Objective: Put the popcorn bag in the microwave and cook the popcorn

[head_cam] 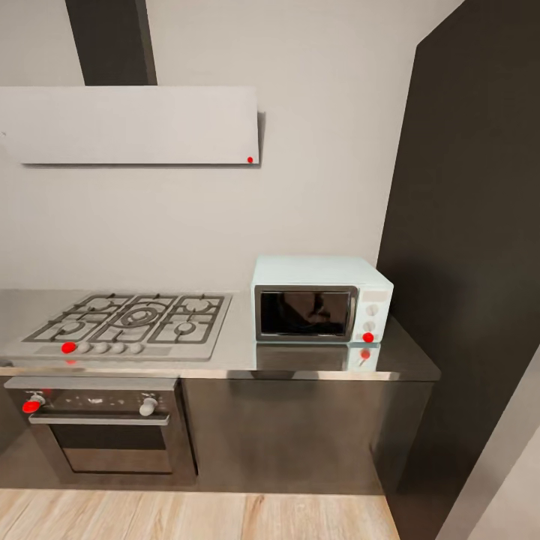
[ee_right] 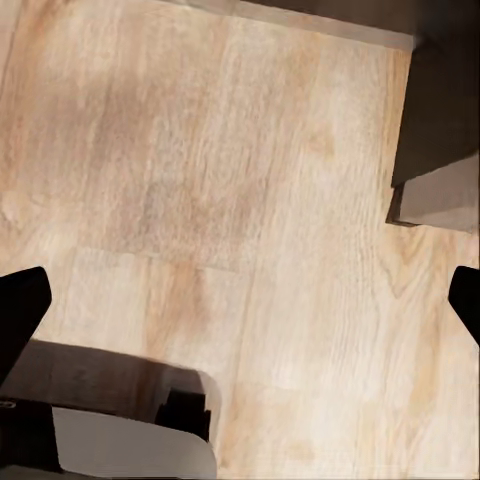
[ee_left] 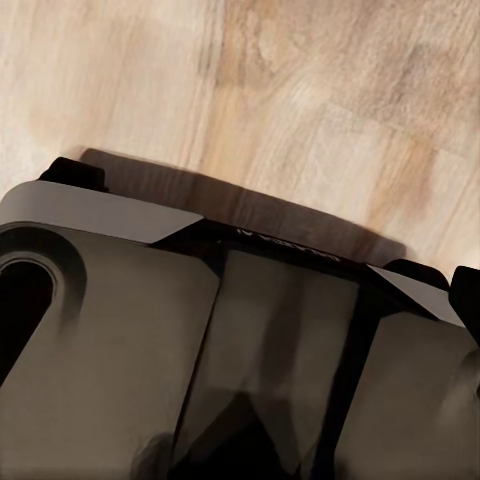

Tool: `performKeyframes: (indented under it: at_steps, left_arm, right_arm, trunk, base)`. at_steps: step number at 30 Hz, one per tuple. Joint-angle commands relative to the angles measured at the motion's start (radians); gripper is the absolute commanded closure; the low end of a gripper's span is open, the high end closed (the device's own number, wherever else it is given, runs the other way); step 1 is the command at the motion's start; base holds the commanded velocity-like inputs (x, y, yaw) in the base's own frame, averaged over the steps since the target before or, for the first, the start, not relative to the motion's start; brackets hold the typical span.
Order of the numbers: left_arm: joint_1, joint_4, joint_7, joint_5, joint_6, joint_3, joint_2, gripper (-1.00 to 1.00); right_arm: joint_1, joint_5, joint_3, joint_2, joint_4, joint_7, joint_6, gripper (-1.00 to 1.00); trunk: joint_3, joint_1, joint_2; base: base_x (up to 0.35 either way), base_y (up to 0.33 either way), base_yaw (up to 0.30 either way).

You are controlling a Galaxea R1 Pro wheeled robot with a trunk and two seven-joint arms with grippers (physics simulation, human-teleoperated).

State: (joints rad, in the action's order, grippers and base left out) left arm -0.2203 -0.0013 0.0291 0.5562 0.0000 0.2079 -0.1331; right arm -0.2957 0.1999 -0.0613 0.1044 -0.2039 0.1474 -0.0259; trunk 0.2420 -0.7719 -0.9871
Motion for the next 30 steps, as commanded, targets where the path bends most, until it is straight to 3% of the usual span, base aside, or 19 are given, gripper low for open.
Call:
performKeyframes:
  at_steps: [1, 4, 5, 6, 7, 10, 11, 17, 21, 26, 30]
  left_arm:
    - [-0.001, 0.0, 0.003, 0.008, 0.0, 0.008, 0.0, -1.0]
    - [-0.001, 0.0, 0.003, 0.008, 0.0, 0.009, -0.001, -1.0]
    - [-0.001, 0.0, 0.003, 0.008, 0.0, 0.008, -0.001, -1.0]
    - [-0.001, 0.0, 0.003, 0.008, 0.0, 0.008, -0.001, -1.0]
    - [-0.001, 0.0, 0.003, 0.008, 0.0, 0.009, -0.002, -1.0]
    - [-0.001, 0.0, 0.003, 0.008, 0.0, 0.01, -0.002, -1.0]
    - [-0.001, 0.0, 0.003, 0.008, 0.0, 0.01, -0.002, -1.0]
    - [-0.001, 0.0, 0.003, 0.008, 0.0, 0.009, -0.002, -1.0]
    - [-0.001, 0.0, 0.003, 0.008, 0.0, 0.01, -0.002, -1.0]
    - [-0.001, 0.0, 0.003, 0.008, 0.0, 0.01, -0.002, -1.0]
    - [-0.001, 0.0, 0.003, 0.008, 0.0, 0.01, -0.002, -1.0]
  right_arm:
    - [0.0, 0.009, -0.006, 0.0, -0.096, 0.005, 0.066, -1.0]
    - [0.0, 0.002, -0.007, 0.0, -0.292, 0.007, 0.219, -1.0]
    - [0.0, -0.003, -0.007, -0.001, -0.409, 0.007, 0.307, -1.0]
    - [0.0, -0.004, -0.008, -0.001, -0.438, 0.008, 0.329, -1.0]
    - [0.0, -0.006, -0.008, -0.001, -0.574, 0.01, 0.433, -1.0]
    - [0.0, -0.008, -0.009, -0.002, -0.725, 0.012, 0.534, -1.0]
    - [0.0, -0.009, -0.011, -0.002, -0.854, 0.012, 0.615, -1.0]
    - [0.001, -0.006, -0.015, 0.003, -1.214, 0.006, 0.837, -1.0]
    - [-0.01, -0.005, -0.018, 0.006, -1.276, 0.004, 0.889, -1.0]
    - [-0.107, -0.006, -0.018, 0.001, -1.285, 0.002, 0.904, -1.0]
    - [-0.169, -0.005, -0.018, -0.046, -1.283, -0.016, 0.902, -1.0]
  trunk:
    - [0.001, 0.0, -0.001]
    - [0.001, 0.0, -0.001]
    - [0.001, 0.0, -0.001]
    - [0.001, 0.0, -0.001]
    - [0.001, 0.0, -0.001]
    - [0.001, 0.0, -0.001]
    - [0.001, 0.0, -0.001]
    - [0.001, 0.0, -0.001]
    - [0.001, 0.0, -0.001]
    - [0.001, 0.0, -0.001]
    - [0.001, 0.0, -0.001]
  base:
    - [0.0, 0.0, 0.0]
    - [0.0, 0.0, 0.0]
    - [0.0, 0.0, 0.0]
    - [0.0, 0.0, 0.0]
    - [0.0, 0.0, 0.0]
    - [0.0, 0.0, 0.0]
    - [0.0, 0.0, 0.0]
    - [0.0, 0.0, 0.0]
    - [0.0, 0.0, 0.0]
    - [0.0, 0.0, 0.0]
    - [0.0, 0.0, 0.0]
